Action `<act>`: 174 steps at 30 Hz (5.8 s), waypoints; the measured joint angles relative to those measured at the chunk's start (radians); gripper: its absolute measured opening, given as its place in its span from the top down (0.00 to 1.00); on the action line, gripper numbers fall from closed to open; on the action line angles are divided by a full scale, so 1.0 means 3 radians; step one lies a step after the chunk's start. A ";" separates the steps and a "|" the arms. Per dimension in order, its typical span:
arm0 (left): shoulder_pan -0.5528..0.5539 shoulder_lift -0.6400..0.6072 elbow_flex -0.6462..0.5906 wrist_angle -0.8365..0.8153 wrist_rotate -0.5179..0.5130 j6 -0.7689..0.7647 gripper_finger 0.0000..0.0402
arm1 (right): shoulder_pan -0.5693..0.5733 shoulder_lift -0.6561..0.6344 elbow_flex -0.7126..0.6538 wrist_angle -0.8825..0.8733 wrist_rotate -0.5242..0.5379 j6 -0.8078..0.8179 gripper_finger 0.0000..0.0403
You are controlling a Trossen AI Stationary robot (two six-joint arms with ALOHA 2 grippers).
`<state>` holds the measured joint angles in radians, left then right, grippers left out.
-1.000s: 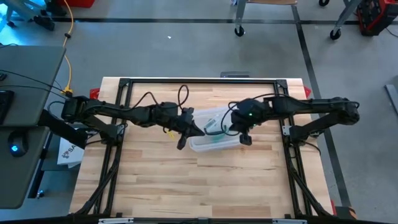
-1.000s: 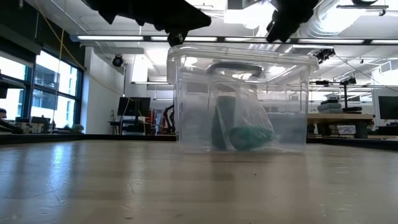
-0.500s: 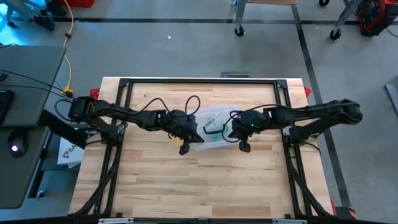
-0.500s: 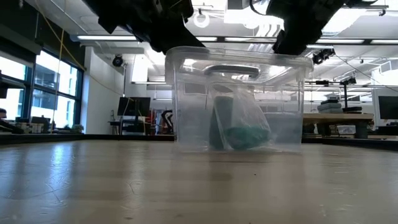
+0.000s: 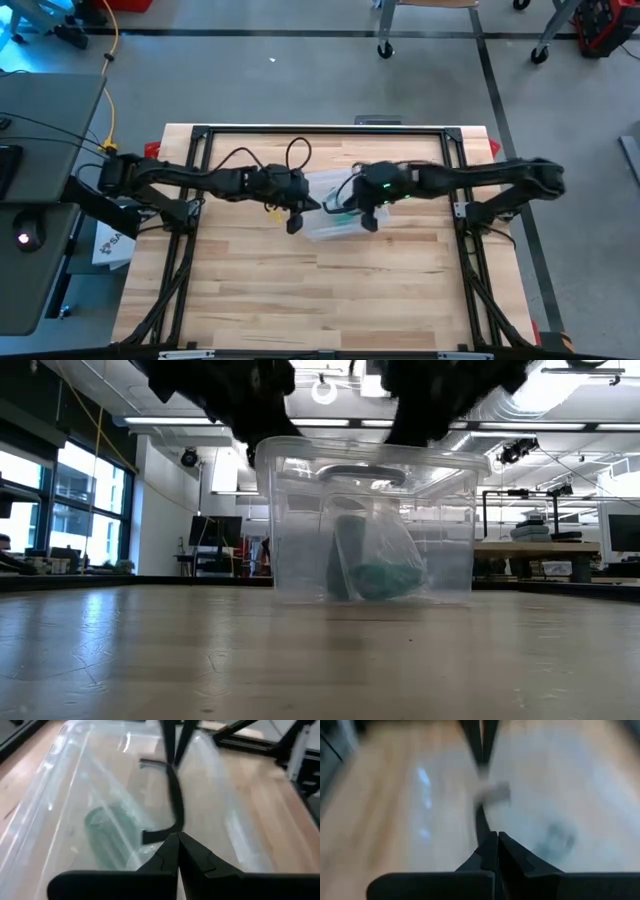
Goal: Roll bandage
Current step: Close the transparent bin, then return to Home Position
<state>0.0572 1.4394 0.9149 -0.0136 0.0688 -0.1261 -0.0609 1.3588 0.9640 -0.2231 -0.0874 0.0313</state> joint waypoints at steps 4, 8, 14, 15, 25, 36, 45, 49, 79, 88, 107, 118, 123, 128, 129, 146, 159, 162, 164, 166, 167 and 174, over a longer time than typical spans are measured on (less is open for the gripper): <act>0.0093 0.0136 0.0017 -0.0145 -0.0144 0.0028 1.00 | -0.0073 0.0357 0.0016 -0.0111 0.0014 0.0066 1.00; 0.0233 0.0326 0.0023 0.0018 -0.0249 0.0255 1.00 | -0.0180 0.0491 0.0022 -0.0146 0.0130 0.0258 1.00; 0.0592 0.0423 0.0013 0.0481 -0.0384 0.0700 1.00 | -0.0638 0.0428 0.0016 -0.0192 0.0230 0.0272 1.00; 0.0669 0.0409 0.0006 0.0562 -0.0378 0.0736 1.00 | -0.0730 0.0413 0.0015 -0.0189 0.0225 0.0257 1.00; 0.1071 0.0106 0.0000 0.0635 -0.0198 0.0841 1.00 | -0.1238 0.0185 -0.0023 -0.0140 -0.0071 -0.0172 1.00; 0.0584 -0.1379 -0.0081 -0.0450 -0.0207 0.0438 1.00 | -0.0820 -0.1660 -0.0166 -0.1043 -0.0489 -0.0375 1.00; -0.0127 -0.2828 -0.1216 -0.0018 -0.0875 -0.0261 1.00 | -0.0251 -0.3453 -0.1736 0.0216 -0.0964 0.0561 1.00; -0.0279 -0.3315 -0.1782 0.0343 -0.0992 -0.0476 1.00 | -0.0055 -0.4056 -0.2265 0.0587 -0.0959 0.0657 1.00; -0.0325 -0.3746 -0.3011 0.0634 -0.1165 -0.0064 1.00 | 0.0125 -0.4441 -0.3183 0.0882 -0.0285 0.0856 1.00; -0.0323 -0.3746 -0.3011 0.0459 -0.1163 -0.0063 1.00 | 0.0125 -0.4441 -0.3183 0.0882 -0.0287 0.0856 1.00; -0.0268 -0.4786 -0.3007 0.0579 -0.1134 -0.0063 1.00 | 0.0125 -0.4428 -0.3183 0.0879 -0.0284 0.0855 1.00; -0.0178 -0.4786 -0.3010 0.0471 -0.1137 -0.0063 1.00 | 0.0125 -0.4423 -0.3182 0.0880 -0.0279 0.0855 1.00; -0.0178 -0.4786 -0.3010 0.0459 -0.1137 -0.0063 1.00 | 0.0125 -0.4423 -0.3182 0.0880 -0.0273 0.0855 1.00; -0.0177 -0.4786 -0.3010 0.0458 -0.1137 -0.0064 1.00 | 0.0125 -0.4423 -0.3182 0.0880 -0.0273 0.0855 1.00; -0.0177 -0.4786 -0.3010 0.0458 -0.1137 -0.0063 1.00 | 0.0124 -0.4423 -0.3182 0.0880 -0.0273 0.0850 1.00; -0.0176 -0.4786 -0.3010 0.0457 -0.1137 -0.0065 1.00 | 0.0125 -0.4423 -0.3182 0.0873 -0.0256 0.0480 1.00; -0.0175 -0.4786 -0.3010 0.0457 -0.1137 -0.0063 1.00 | 0.0124 -0.4423 -0.3182 0.0873 -0.0248 0.0479 1.00; -0.0175 -0.4786 -0.3010 0.0457 -0.1137 -0.0063 1.00 | 0.0124 -0.4423 -0.3182 0.0872 -0.0248 0.0479 1.00; -0.0175 -0.4786 -0.3010 0.0457 -0.1137 -0.0063 1.00 | 0.0124 -0.4423 -0.3182 0.0873 -0.0249 0.0479 1.00; -0.0175 -0.4786 -0.3010 0.0457 -0.1137 -0.0065 1.00 | 0.0125 -0.4423 -0.3182 0.0873 -0.0250 0.0479 1.00; -0.0175 -0.4786 -0.3010 0.0457 -0.1138 -0.0065 1.00 | 0.0124 -0.4423 -0.3182 0.0873 -0.0250 0.0479 1.00; -0.0175 -0.4786 -0.3010 0.0457 -0.1137 -0.0063 1.00 | 0.0125 -0.4423 -0.3182 0.0873 -0.0251 0.0479 1.00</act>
<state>0.0048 0.0036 0.0120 0.1234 -0.2722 -0.1452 -0.0235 0.0319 0.0093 0.0387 -0.1627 0.1749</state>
